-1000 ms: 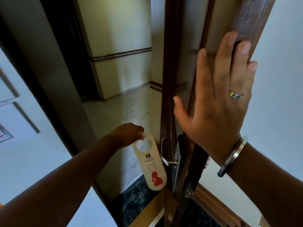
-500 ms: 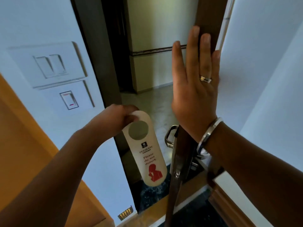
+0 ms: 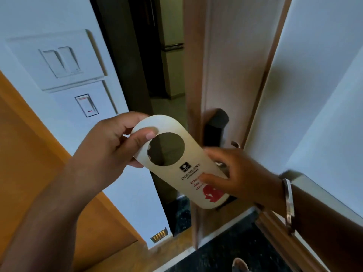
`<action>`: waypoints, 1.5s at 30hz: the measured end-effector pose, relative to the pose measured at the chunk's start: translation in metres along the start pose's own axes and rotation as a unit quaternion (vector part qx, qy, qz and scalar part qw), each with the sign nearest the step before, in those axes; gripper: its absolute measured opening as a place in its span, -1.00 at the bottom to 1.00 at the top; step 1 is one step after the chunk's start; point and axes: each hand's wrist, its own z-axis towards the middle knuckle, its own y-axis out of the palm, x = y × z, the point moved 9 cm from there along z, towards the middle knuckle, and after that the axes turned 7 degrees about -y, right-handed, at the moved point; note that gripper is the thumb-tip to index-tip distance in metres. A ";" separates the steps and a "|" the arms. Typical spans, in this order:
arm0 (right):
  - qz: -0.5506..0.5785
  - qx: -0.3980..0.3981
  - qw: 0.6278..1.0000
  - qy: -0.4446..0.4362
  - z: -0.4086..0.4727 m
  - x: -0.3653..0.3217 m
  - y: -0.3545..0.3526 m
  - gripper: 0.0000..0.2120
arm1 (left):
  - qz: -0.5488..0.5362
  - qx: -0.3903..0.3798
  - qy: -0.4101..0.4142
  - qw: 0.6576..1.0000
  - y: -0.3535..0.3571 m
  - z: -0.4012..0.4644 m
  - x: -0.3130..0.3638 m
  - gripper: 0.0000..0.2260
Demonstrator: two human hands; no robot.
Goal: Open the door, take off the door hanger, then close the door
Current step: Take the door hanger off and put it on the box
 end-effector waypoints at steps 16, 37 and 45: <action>0.026 0.034 0.954 0.298 -0.188 0.344 -0.162 -0.79 | -0.046 -0.050 -0.061 0.996 0.380 0.098 0.084 -0.73; 0.064 0.045 0.726 0.684 -0.517 0.769 -0.004 -0.75 | -0.033 -0.297 -0.429 0.852 0.980 0.122 -0.155 -0.92; -0.102 0.016 0.734 0.671 -0.527 0.786 0.009 -0.65 | -0.010 -0.288 -0.429 0.856 1.009 0.114 -0.185 -0.83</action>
